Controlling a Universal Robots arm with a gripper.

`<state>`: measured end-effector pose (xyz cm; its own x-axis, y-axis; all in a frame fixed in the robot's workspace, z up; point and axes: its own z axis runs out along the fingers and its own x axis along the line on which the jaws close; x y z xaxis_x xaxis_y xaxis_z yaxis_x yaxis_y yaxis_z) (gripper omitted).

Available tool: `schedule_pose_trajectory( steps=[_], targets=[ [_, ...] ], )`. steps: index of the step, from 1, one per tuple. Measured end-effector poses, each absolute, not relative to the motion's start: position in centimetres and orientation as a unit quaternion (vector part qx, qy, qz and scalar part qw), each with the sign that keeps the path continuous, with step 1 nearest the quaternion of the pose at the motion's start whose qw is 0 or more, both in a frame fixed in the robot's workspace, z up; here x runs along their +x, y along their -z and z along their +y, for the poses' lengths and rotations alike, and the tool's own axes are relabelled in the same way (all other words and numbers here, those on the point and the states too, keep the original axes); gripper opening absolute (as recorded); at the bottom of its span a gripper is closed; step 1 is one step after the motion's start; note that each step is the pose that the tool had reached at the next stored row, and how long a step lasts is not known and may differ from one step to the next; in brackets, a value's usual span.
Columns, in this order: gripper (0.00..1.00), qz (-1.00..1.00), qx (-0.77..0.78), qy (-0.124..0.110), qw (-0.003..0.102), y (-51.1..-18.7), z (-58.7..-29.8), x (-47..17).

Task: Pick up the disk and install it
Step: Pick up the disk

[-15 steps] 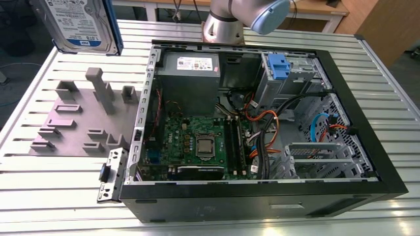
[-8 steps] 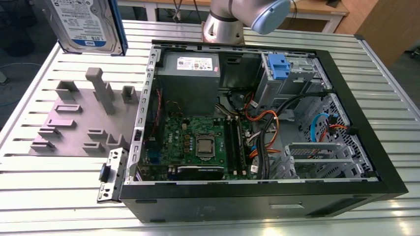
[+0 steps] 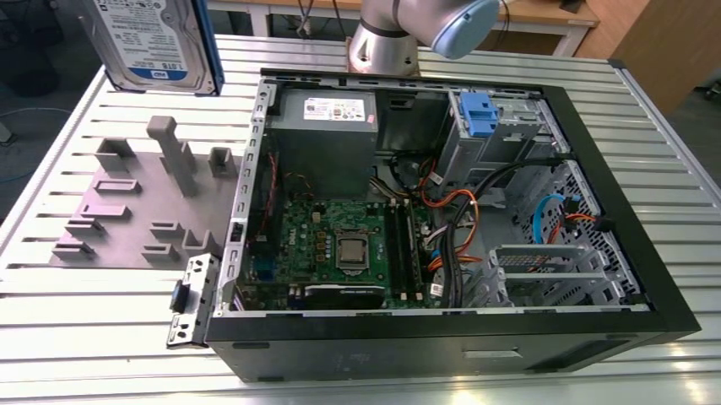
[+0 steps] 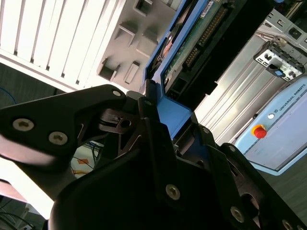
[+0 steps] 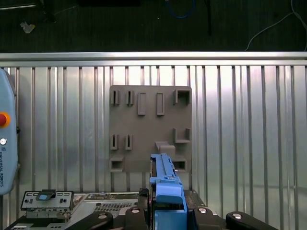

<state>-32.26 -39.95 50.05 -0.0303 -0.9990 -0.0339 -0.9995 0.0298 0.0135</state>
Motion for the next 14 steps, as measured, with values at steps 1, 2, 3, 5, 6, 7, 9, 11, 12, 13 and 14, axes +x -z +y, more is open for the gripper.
schedule_pose_trajectory(
  steps=[1,2,3,5,6,7,9,11,12,13,14],
  targets=[
    [0.36,0.718,-0.696,-0.017,0.007,-50.05,-39.95,-32.22],
    [0.36,0.718,-0.696,-0.017,0.007,-50.05,-39.95,-32.22],
    [0.36,0.718,-0.696,-0.017,0.007,-50.05,-39.95,-32.20],
    [0.36,0.718,-0.696,-0.017,0.007,-50.06,-39.95,-32.13],
    [0.36,0.718,-0.696,-0.017,0.007,-50.06,-39.95,-32.08],
    [0.36,0.718,-0.696,-0.017,0.007,-50.06,-39.95,-32.03],
    [0.36,0.718,-0.696,-0.017,0.007,-50.06,-39.95,-31.89],
    [0.36,0.718,-0.696,-0.017,0.007,-50.05,-39.95,-31.73],
    [0.36,0.718,-0.696,-0.017,0.007,-50.05,-39.95,-31.64],
    [0.36,0.718,-0.696,-0.017,0.007,-50.05,-39.95,-31.54],
    [0.36,0.718,-0.696,-0.017,0.007,-50.06,-39.95,-31.44]
  ],
)
